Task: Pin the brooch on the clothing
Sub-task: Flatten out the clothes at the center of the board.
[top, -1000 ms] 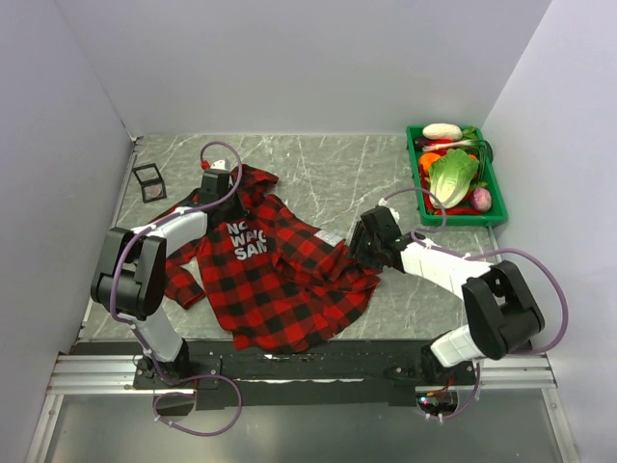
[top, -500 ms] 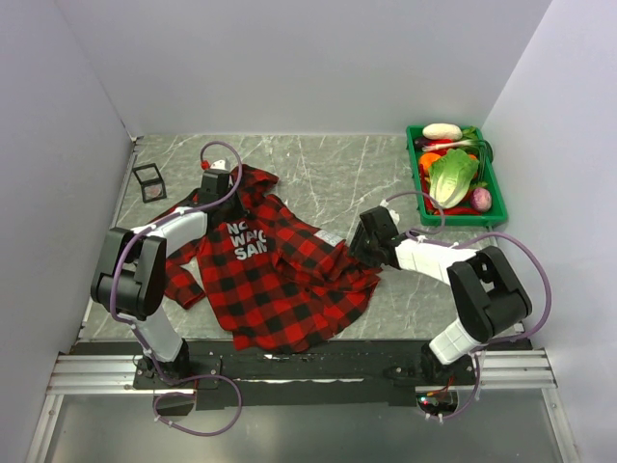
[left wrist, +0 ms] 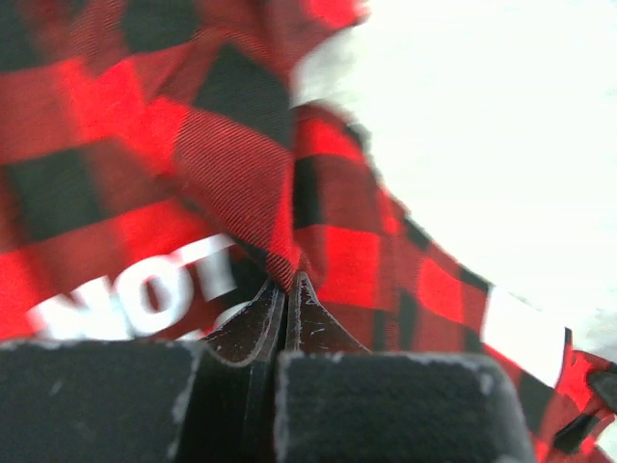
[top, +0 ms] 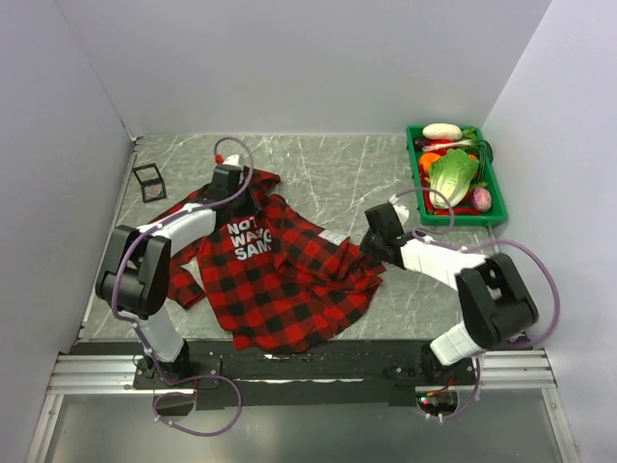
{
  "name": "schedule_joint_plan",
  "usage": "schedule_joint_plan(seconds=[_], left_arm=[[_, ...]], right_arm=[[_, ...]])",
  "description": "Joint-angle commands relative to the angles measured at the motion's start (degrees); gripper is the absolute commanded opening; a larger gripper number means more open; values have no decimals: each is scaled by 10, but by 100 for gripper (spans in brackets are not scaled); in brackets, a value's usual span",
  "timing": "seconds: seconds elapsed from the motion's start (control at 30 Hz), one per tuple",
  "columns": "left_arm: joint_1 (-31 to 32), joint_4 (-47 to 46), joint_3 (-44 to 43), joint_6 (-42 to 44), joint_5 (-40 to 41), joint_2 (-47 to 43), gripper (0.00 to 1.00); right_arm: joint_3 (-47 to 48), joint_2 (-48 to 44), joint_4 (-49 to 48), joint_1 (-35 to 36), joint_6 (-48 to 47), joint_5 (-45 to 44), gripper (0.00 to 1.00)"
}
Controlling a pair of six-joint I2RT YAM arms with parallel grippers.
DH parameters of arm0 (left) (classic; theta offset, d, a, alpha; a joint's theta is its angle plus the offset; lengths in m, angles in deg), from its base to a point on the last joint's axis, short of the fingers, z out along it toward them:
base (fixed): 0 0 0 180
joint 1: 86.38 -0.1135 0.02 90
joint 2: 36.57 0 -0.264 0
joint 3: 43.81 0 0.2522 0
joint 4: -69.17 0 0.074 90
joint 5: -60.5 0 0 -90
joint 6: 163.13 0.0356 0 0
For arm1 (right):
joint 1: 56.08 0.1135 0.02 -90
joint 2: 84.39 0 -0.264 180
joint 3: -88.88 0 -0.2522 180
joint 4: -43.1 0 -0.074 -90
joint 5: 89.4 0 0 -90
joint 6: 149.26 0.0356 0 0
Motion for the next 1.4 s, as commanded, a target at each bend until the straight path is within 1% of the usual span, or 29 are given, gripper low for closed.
schedule_joint_plan(seconds=[0.0, 0.03, 0.07, 0.13, 0.17, 0.23, 0.27, 0.3, 0.33, 0.37, 0.4, 0.43, 0.47, 0.5, 0.53, 0.6, 0.63, 0.7, 0.73, 0.77, 0.83, 0.93, 1.0, 1.03, 1.07, 1.2, 1.23, 1.27, 1.37], left_arm=[[45, -17, -82, 14, -19, 22, 1], [51, -17, -92, 11, -20, 37, 1], [57, -17, -114, 9, -22, 44, 1], [71, -17, -134, 4, -30, 67, 1], [74, -34, -158, 0, -35, 76, 1], [88, -41, -181, 0, -49, 105, 1], [94, -54, -202, 1, -64, 115, 1], [104, -53, -213, 6, -71, 125, 6], [109, -45, -229, 16, -79, 149, 16], [113, -35, -261, 21, -79, 160, 33], [119, -9, -272, 25, -70, 167, 76], [121, -5, -278, 32, -63, 171, 88], [122, -4, -277, 36, -57, 167, 99], [123, -9, -270, 39, -46, 162, 97], [122, -10, -262, 43, -39, 144, 96], [123, -7, -236, 50, -14, 125, 96], [123, 0, -226, 52, 1, 105, 97], [125, 2, -191, 53, 16, 81, 96], [127, 3, -178, 54, 50, 56, 96], [129, 1, -153, 54, 60, 43, 96], [132, 1, -122, 52, 83, 9, 96], [132, 9, -88, 44, 91, -33, 96], [133, 9, -71, 39, 91, -55, 96], [132, 9, -57, 36, 89, -74, 96], [132, 12, -51, 35, 92, -83, 97], [132, 12, -11, 20, 81, -133, 96], [132, 10, 13, 15, 79, -142, 97], [132, 6, 26, 8, 62, -149, 97], [134, -17, 84, -21, 35, -167, 99]], right_arm=[[4, -129, 56, -3, -38, -134, 0], [4, -151, 69, -3, -45, -180, 0], [2, -193, 97, -4, -49, -201, 0], [-4, -234, 124, -4, -58, -258, 0], [-6, -269, 139, -3, -59, -276, 0], [-13, -300, 181, -3, -52, -300, 0], [-21, -324, 192, -2, -46, -304, 2], [-26, -333, 210, -3, -35, -303, 11], [-39, -341, 215, -3, -32, -296, 20], [-47, -349, 221, -2, -25, -282, 33], [-53, -351, 229, -1, -9, -273, 51], [-57, -349, 249, 0, 3, -267, 54], [-61, -341, 265, 5, 17, -264, 58], [-62, -338, 275, 9, 39, -265, 60], [-66, -335, 288, 16, 47, -268, 67], [-69, -330, 283, 33, 48, -270, 69], [-71, -328, 273, 34, 41, -263, 69], [-70, -312, 222, 33, 12, -246, 68], [-62, -305, 209, 33, 5, -227, 68], [-58, -283, 181, 32, -1, -217, 68], [-37, -245, 161, 28, -11, -188, 68], [-8, -197, 124, 16, -23, -160, 68], [5, -177, 114, -3, -23, -139, 69], [15, -161, 114, -30, -25, -124, 69], [18, -156, 110, -44, -28, -102, 69], [16, -150, 96, -113, -40, -63, 64], [14, -149, 100, -127, -42, -55, 64], [13, -147, 102, -156, -51, -44, 64], [11, -140, 116, -198, -67, -24, 62]])
